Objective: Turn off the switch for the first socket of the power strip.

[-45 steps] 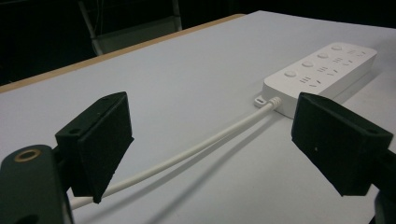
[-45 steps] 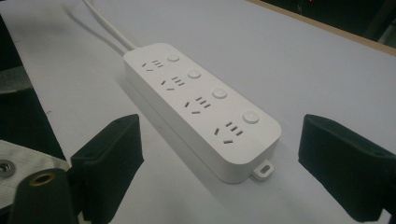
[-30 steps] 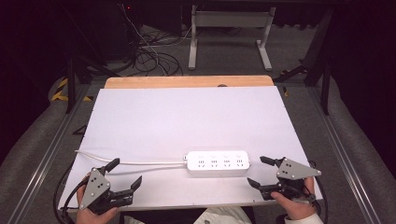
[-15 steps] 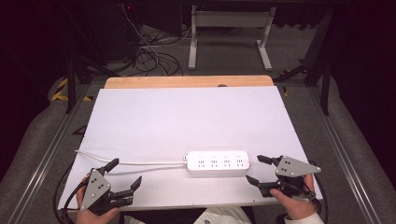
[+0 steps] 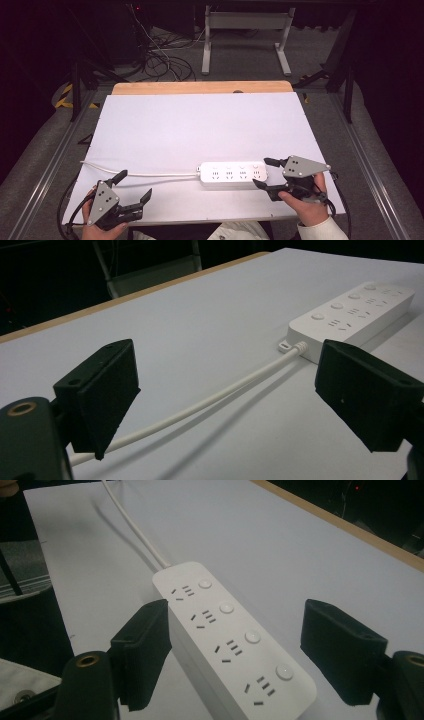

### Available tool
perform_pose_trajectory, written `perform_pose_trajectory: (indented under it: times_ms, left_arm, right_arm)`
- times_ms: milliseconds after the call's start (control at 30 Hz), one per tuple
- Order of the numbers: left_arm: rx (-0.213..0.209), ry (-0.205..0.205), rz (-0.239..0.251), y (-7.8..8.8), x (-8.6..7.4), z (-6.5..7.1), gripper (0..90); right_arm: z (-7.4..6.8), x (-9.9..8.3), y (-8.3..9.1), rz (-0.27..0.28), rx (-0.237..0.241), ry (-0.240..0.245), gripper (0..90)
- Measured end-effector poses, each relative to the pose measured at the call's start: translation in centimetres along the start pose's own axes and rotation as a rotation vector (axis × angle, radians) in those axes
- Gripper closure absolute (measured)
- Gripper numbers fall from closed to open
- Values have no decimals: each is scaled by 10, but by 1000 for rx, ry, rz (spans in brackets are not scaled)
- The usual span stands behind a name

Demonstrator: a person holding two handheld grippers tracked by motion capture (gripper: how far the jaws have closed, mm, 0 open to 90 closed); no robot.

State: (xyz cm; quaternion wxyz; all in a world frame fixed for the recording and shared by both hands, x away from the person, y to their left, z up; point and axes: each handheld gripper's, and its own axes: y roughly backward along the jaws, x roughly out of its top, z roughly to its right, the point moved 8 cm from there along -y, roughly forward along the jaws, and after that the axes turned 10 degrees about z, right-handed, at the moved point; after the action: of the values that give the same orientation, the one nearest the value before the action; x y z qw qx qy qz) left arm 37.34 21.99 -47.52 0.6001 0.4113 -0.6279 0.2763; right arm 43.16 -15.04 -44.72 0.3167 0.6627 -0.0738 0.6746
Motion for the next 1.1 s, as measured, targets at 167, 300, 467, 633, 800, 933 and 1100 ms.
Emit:
perform_pose_trajectory:
  times_ms: [167,300,467,633,800,933,1100]
  left_arm:
    - [0,2,-2,0,0,0,107]
    - [4,-2,-3,0,0,0,107]
    - [4,-3,-5,0,0,1,107]
    - [3,-2,-5,0,-1,1,105]
    - [3,-3,-7,0,-1,1,104]
    - [4,-5,-7,0,-1,1,104]
    - [3,-13,-10,-1,-1,0,104]
  right_arm:
    - [-2,8,-14,-11,15,6,282]
    - [-4,15,-24,-19,26,9,287]
    - [-6,20,-34,-20,42,17,290]
    - [-9,25,-46,-31,59,26,305]
    - [-11,31,-61,-39,74,27,324]
    - [-13,33,-67,-40,83,31,332]
    - [-14,34,-79,-52,93,27,342]
